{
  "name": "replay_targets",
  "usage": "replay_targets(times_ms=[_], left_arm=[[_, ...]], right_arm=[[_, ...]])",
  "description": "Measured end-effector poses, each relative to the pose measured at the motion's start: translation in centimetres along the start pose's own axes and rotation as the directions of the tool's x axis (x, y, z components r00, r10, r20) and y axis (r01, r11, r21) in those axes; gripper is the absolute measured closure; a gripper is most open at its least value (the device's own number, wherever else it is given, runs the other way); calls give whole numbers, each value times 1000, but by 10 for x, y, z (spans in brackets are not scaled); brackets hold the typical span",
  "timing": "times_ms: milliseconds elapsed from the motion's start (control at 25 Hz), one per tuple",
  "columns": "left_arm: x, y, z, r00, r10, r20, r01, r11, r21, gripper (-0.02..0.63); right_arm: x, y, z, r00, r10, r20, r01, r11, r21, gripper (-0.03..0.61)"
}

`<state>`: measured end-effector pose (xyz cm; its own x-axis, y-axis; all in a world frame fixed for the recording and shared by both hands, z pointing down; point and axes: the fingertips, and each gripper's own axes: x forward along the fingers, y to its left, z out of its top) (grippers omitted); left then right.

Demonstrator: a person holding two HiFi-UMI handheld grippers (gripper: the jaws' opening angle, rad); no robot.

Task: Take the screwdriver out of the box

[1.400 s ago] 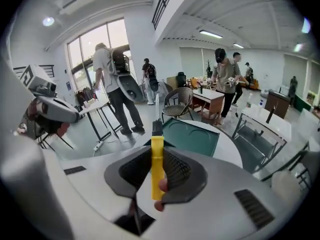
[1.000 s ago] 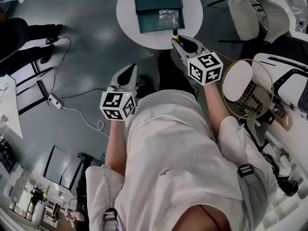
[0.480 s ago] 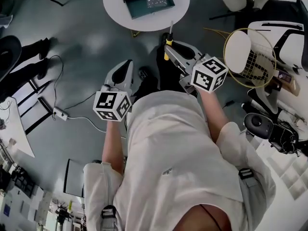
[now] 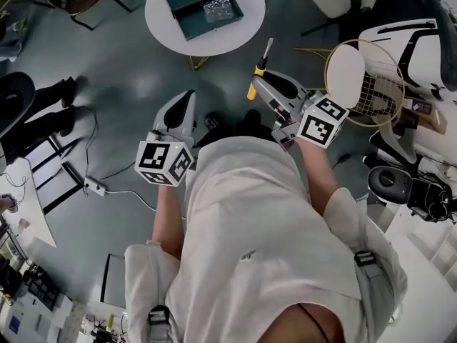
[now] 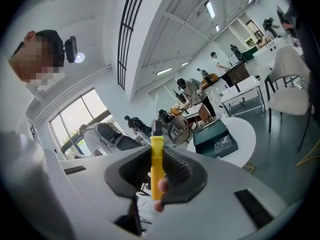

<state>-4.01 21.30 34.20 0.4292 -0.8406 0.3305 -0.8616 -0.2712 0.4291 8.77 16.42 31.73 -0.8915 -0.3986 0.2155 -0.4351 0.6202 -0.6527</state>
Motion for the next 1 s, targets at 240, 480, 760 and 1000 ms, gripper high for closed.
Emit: replay_targets(times_ms=[240,480,760,1000], left_arm=[[0,-25,-2,1000,-15,17,15,1000,1,603],[-7,-42,-14,1000,-23,10,23,1000,0,603],[-11,-46,-14,1000,-22,17,22,1000,8,603],[-20,-42,-14,1000,-17,19,17,1000,15,603]], right_arm=[[-24,13,6,1000,20,16,-19,999,-33,502],[-41,20,-6,1000,26,15,-26,999,-20,502],[-45,21,-10,999,30,19,-30,999,-19,502],[-43,25,-14,1000,18,17,-18,999,-29,501]])
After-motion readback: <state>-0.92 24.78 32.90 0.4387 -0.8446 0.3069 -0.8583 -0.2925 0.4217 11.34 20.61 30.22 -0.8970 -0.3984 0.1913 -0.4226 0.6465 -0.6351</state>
